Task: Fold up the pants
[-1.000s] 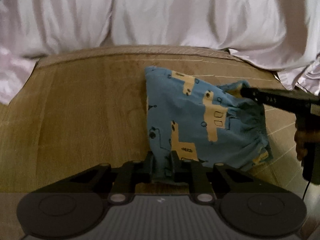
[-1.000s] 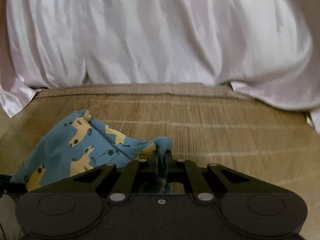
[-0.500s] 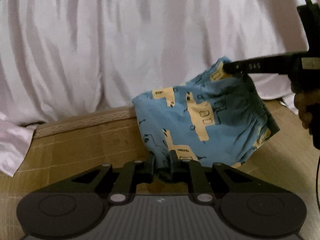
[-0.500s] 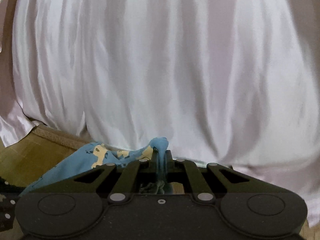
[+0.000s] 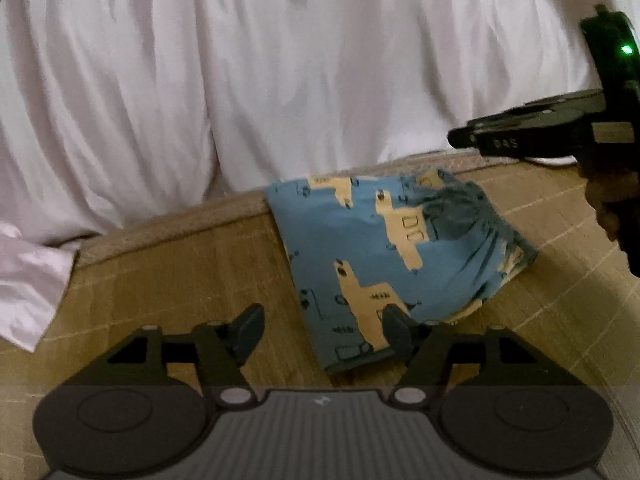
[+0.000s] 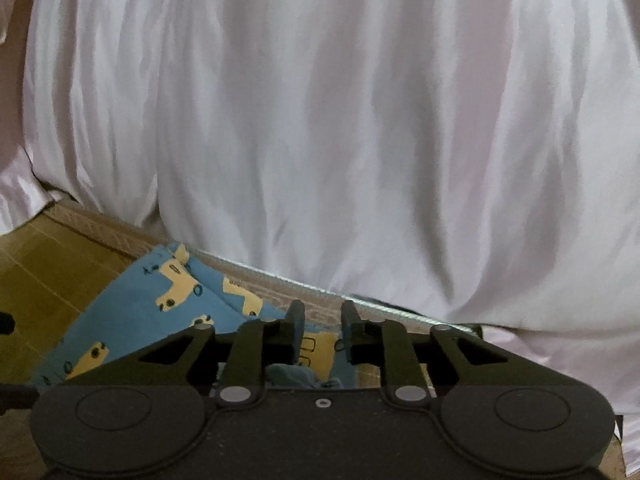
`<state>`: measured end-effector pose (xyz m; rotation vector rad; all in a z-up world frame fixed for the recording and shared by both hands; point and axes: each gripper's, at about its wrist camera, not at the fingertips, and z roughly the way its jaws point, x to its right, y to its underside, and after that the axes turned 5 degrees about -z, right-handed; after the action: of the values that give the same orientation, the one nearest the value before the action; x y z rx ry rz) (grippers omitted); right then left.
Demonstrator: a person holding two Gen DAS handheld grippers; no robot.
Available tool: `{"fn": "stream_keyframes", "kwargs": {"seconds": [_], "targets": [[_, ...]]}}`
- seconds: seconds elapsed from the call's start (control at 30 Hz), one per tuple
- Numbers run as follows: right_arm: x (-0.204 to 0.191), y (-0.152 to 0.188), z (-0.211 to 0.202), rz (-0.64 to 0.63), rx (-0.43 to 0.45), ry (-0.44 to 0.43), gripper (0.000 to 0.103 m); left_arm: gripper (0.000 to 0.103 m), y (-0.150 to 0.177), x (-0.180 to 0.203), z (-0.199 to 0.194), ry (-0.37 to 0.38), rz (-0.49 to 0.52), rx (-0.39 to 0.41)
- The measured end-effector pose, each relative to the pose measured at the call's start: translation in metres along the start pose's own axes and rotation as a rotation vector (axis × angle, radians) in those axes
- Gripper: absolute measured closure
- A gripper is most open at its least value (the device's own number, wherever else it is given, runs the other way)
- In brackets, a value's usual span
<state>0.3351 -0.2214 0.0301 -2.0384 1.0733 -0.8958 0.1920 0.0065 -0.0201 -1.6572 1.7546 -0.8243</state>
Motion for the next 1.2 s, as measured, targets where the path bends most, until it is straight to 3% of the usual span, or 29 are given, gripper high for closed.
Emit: {"fn": "stream_keyframes", "kwargs": {"seconds": [0.1,0.2,0.27,0.37,0.43,0.63,0.83,1.2], "targets": [[0.0,0.0,-0.019,-0.003,0.032,0.002,0.06,0.01,-0.005,-0.002,-0.011,0.001,-0.016,0.033],[0.001,0.0,-0.04,0.018,0.066,0.002,0.043,0.004,-0.007,-0.003,-0.025,-0.011,-0.03,0.071],[0.002,0.003,-0.056,0.047,0.073,-0.003,0.025,0.0,-0.008,-0.003,-0.034,-0.013,-0.047,0.089],[0.005,0.007,-0.079,0.097,0.074,-0.021,0.009,0.0,-0.006,-0.005,-0.048,0.029,-0.088,0.124],[0.004,0.013,-0.094,0.114,0.074,-0.025,0.004,0.0,-0.003,-0.006,-0.054,0.056,-0.114,0.132],[-0.007,0.038,-0.136,0.18,0.091,0.015,0.001,0.0,0.012,-0.01,-0.071,0.074,-0.187,0.139],[-0.026,0.071,-0.168,0.277,0.133,0.042,0.001,0.0,0.03,-0.012,-0.082,0.084,-0.232,0.094],[-0.056,0.096,-0.197,0.265,0.146,0.047,0.001,0.0,0.069,0.003,-0.097,0.05,-0.184,0.072]]}}
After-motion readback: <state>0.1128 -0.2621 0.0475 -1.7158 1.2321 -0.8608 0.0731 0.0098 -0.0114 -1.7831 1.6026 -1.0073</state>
